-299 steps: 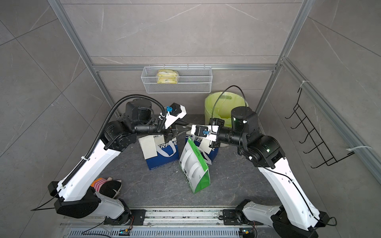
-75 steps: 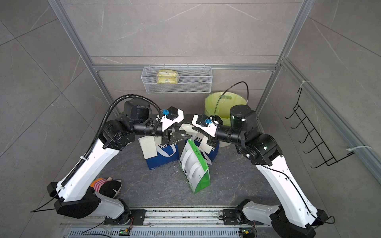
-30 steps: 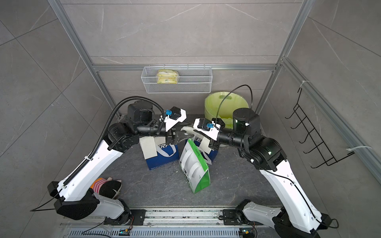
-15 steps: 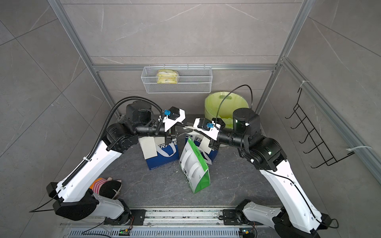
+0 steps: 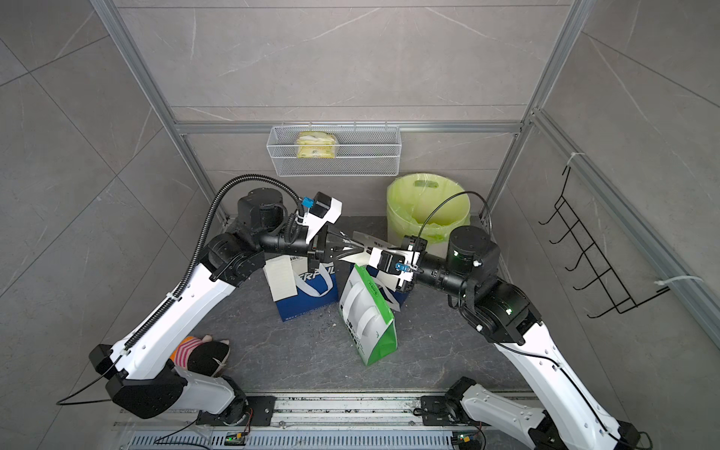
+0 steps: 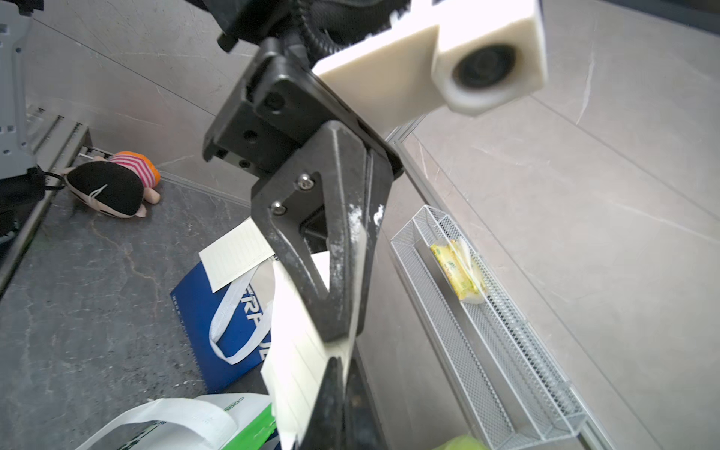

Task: Shred takeout receipts and throw away
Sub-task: Shred the takeout receipt, then place the takeout receipt in the trash bin.

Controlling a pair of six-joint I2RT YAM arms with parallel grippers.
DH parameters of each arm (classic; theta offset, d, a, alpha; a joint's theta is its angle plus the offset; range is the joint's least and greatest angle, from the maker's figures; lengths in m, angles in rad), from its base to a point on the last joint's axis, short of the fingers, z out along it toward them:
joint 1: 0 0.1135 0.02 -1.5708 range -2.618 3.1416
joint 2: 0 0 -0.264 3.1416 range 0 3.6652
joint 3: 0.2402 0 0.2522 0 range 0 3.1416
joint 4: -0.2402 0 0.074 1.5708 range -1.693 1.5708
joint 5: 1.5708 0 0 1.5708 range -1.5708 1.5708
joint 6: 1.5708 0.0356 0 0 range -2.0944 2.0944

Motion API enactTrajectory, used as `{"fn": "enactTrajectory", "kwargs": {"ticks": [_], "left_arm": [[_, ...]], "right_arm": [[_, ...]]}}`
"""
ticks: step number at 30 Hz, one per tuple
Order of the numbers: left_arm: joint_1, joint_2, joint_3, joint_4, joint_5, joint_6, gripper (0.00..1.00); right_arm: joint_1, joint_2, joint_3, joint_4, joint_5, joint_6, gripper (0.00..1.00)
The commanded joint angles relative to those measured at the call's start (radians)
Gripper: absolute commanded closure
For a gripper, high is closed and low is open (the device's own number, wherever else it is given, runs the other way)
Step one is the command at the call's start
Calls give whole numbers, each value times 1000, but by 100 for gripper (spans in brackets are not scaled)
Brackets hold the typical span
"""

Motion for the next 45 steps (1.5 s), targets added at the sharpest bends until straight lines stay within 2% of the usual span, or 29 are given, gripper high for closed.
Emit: {"fn": "enactTrajectory", "kwargs": {"ticks": [1, 7, 11, 19, 21, 23, 26, 28, 31, 33, 36, 41, 45], "left_arm": [[98, 11, 16, 299, 98, -270, 100], [152, 88, 6, 480, 111, -479, 100], [183, 129, -8, 676, 113, -666, 100], [179, 180, -7, 718, 49, -744, 100], [175, 170, -9, 667, -4, -699, 100], [174, 160, -4, 583, -75, -629, 100], [141, 151, -5, 502, -265, -574, 100], [96, 164, 4, 485, -365, -545, 100], [44, 222, 47, 495, -448, -558, 100], [22, 274, 96, 478, -520, -598, 100], [0, 365, 194, 478, -518, -659, 100], [-57, 517, 357, 493, -556, -675, 100], [-75, 667, 500, 509, -572, -735, 100]], "right_arm": [[2, -63, -47, -37, 37, -81, 100], [24, -122, -115, 34, 26, -104, 100], [30, -136, -134, 21, 32, -120, 100], [41, -161, -181, 66, 48, -94, 100], [41, -161, -179, 85, 64, -64, 100], [41, -161, -179, 147, 121, 24, 100], [41, -139, -167, 251, 317, 229, 100], [41, -95, -132, 270, 543, 372, 100], [39, 32, -2, 168, 887, 503, 100], [21, 124, 100, 67, 1031, 547, 100], [-52, 200, 186, -20, 991, 632, 100], [-192, 256, 211, -5, 933, 768, 100], [-295, 314, 215, -18, 845, 870, 100]]}}
